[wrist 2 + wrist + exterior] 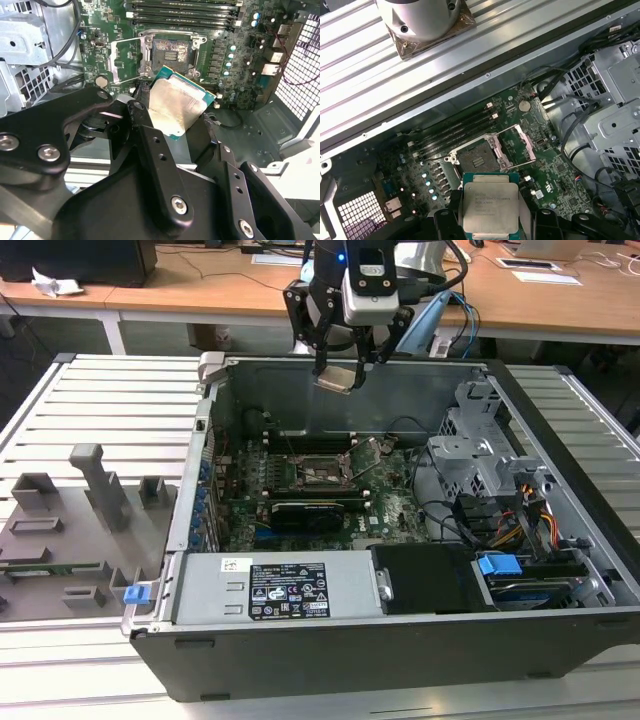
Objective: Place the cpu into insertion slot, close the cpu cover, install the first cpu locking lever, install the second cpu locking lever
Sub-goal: 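Place the cpu into insertion slot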
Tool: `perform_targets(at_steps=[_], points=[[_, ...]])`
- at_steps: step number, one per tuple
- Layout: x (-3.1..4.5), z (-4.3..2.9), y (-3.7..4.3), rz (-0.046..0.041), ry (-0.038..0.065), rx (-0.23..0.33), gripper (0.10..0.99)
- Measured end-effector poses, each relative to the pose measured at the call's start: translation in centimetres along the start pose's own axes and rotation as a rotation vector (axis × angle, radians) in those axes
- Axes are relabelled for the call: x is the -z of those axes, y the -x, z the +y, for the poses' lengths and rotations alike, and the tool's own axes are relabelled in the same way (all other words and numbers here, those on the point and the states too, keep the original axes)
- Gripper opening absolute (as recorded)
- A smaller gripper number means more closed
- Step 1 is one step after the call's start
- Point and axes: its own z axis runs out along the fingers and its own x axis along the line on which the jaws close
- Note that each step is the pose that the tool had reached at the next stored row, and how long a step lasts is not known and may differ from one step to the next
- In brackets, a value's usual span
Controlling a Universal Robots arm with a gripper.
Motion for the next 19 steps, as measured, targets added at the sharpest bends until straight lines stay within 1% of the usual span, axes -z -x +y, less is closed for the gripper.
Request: perform_targets(at_steps=[19], points=[[0.00,0.00,0.00,-0.0052,0.001,-0.058,0.537]])
